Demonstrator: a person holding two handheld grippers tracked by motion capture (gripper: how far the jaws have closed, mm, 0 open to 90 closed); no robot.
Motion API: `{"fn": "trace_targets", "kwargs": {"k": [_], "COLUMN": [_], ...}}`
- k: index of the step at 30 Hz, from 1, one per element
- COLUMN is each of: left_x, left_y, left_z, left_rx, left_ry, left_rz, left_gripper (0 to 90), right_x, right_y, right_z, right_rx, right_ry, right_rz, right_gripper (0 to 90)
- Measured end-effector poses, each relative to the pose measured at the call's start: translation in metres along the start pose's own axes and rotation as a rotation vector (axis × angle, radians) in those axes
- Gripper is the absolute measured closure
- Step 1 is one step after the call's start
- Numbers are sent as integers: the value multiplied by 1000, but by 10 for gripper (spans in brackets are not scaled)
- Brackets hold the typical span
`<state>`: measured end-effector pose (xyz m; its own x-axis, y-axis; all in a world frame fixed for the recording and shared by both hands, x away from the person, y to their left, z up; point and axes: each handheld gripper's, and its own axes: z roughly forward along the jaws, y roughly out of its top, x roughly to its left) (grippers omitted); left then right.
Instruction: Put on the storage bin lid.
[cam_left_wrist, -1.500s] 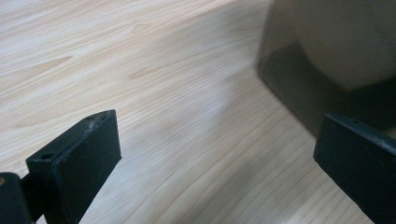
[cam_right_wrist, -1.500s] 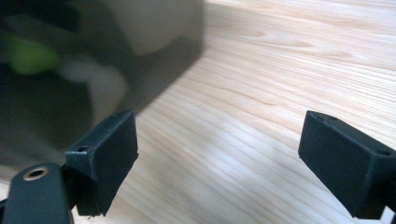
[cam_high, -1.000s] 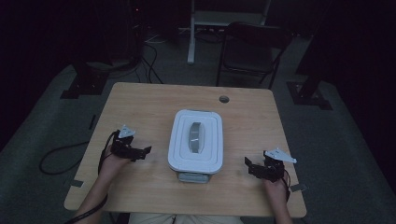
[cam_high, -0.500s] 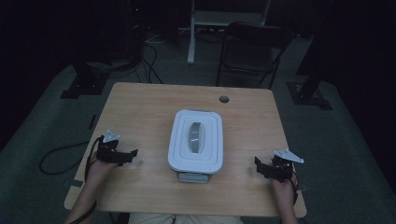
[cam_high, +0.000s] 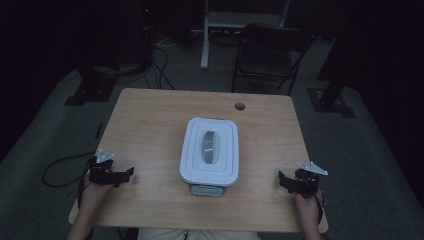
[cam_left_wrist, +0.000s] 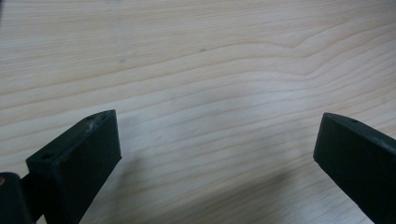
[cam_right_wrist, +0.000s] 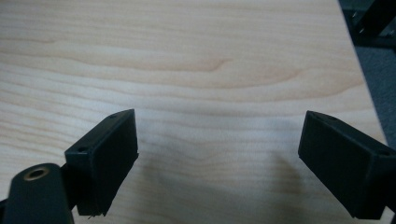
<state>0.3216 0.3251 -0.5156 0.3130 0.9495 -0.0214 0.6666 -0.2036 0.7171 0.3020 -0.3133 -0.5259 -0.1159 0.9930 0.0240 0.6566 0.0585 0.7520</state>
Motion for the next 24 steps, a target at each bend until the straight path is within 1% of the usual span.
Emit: {"fn": "trace_targets", "kwargs": {"k": [2, 3, 4, 5, 6, 9, 10, 12, 15, 18, 24], "left_x": [2, 2, 3, 4, 5, 3, 3, 2, 0, -1, -1], "left_y": [-2, -4, -6, -7, -9, -9, -9, -9, -9, -9, -9], "left_z": [-1, -1, -1, 0, 1, 2, 2, 2, 2, 2, 3], "left_rx": [7, 8, 17, 25, 32, 42, 42, 41, 44, 44, 43], "left_ry": [15, 17, 26, 38, 39, 70, 74, 93, 111, 117, 117], "left_rz": [-6, -9, -15, -21, -25, -26, -29, -50, -68, -73, -75], "left_gripper": [14, 14, 14, 14, 14, 14, 14, 14, 14, 14, 14], "right_x": [0, 0, 0, 0, 0, -1, -2, -2, -2, -2, -2], "right_y": [0, 0, 0, 0, 0, 1, 0, 0, 0, 0, 0], "right_z": [1, 2, 4, 5, 5, 5, 5, 4, 4, 4, 4], "right_rx": [9, 21, 46, 46, 46, 46, 45, 46, 46, 46, 46], "right_ry": [-1, 2, -7, -13, -13, -15, -14, -16, -16, -18, -39], "right_rz": [-1, -1, -4, -1, 1, 2, 1, 3, 3, 4, 24], "right_gripper": [117, 116, 116, 117, 117, 116, 117, 117, 117, 117, 117]}}
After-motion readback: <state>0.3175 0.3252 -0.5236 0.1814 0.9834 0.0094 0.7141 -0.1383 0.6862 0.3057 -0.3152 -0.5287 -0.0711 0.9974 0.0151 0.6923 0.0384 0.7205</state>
